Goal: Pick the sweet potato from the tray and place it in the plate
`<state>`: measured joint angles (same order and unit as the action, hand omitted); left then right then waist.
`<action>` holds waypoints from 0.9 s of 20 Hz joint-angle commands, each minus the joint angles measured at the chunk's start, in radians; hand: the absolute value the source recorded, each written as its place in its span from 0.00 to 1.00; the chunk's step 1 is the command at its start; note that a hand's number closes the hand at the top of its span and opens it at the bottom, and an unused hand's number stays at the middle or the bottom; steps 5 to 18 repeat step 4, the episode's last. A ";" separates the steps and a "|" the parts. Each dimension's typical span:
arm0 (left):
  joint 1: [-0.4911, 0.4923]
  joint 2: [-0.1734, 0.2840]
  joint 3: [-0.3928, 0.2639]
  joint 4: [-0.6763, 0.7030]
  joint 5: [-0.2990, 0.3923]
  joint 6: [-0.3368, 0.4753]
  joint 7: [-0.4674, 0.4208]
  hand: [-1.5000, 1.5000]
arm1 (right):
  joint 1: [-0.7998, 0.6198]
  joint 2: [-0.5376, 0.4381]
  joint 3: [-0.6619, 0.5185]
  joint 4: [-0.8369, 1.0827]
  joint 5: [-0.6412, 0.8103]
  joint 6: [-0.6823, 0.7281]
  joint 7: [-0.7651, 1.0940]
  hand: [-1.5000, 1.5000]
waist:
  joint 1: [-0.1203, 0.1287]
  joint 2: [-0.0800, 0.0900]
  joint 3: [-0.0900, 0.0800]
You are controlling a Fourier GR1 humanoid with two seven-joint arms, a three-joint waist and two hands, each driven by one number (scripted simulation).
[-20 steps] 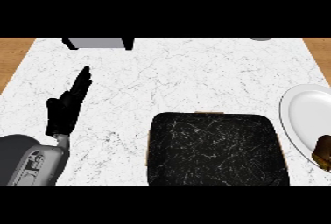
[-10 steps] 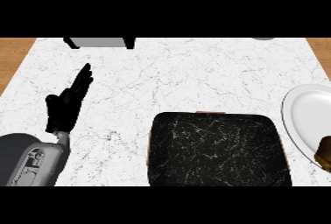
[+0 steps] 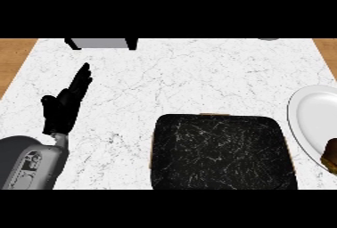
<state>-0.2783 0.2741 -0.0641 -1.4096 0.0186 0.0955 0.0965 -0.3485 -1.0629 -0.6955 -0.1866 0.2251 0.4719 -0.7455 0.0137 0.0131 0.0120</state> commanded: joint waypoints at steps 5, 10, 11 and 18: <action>0.008 -0.023 -0.026 -0.026 -0.021 0.018 0.016 0.50 | 0.046 -0.004 -0.014 0.007 -0.022 0.118 -0.092 0.00 | 0.002 -0.002 0.004; 0.008 -0.023 -0.026 -0.026 -0.021 0.018 0.016 0.50 | 0.046 -0.004 -0.014 0.007 -0.022 0.118 -0.092 0.00 | 0.002 -0.002 0.004; 0.008 -0.023 -0.026 -0.026 -0.021 0.018 0.016 0.50 | 0.046 -0.004 -0.014 0.007 -0.022 0.118 -0.092 0.00 | 0.002 -0.002 0.004; 0.008 -0.023 -0.026 -0.026 -0.021 0.018 0.016 0.50 | 0.046 -0.004 -0.014 0.007 -0.022 0.118 -0.092 0.00 | 0.002 -0.002 0.004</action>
